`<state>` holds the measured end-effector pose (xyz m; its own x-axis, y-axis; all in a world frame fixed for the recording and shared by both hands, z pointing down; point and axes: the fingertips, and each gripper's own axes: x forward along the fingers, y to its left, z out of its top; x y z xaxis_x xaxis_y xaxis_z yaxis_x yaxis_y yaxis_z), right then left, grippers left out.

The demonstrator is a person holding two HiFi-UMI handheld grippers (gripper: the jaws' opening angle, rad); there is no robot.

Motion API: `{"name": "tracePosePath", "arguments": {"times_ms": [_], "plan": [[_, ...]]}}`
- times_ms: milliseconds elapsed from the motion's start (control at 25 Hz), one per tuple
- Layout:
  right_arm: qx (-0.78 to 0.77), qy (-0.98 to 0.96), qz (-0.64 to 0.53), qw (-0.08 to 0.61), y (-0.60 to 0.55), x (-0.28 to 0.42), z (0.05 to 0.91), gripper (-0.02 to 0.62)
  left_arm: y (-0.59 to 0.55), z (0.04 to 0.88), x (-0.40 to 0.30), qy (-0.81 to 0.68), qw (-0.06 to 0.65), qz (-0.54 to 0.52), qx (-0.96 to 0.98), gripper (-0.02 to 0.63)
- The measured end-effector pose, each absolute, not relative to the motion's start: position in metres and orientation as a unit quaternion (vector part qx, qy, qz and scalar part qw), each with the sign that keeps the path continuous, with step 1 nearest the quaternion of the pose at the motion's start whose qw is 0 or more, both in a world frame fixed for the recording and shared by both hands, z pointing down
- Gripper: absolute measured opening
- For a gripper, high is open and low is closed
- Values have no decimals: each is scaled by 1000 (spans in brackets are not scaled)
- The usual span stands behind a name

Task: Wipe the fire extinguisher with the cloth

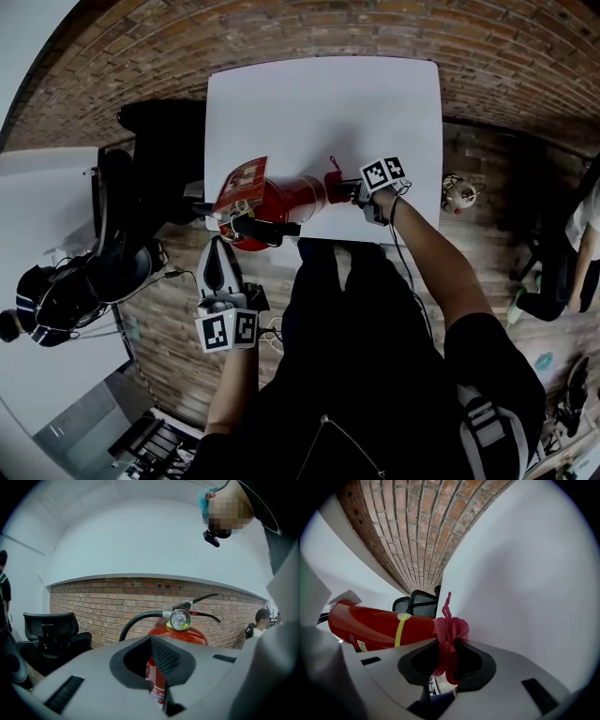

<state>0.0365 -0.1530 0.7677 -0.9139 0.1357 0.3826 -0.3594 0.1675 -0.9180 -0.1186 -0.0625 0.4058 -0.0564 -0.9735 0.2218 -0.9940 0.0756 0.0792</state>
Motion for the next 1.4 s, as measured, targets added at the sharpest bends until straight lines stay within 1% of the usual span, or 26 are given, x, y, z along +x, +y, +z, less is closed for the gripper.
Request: {"name": "tracePosePath", "arguments": {"times_ms": [360,560,1400], "plan": [[78,-744,629,211,-145,20,793,100,-62,410,-128,-729,111,50,673,29],[68,-738,639,205,-141,12,790,100,-61,411,-133,-729,113,52,673,29],[38,-719,683,122,-140,14,728,100,-72,414,-138,-715,117,53,687,29]]}}
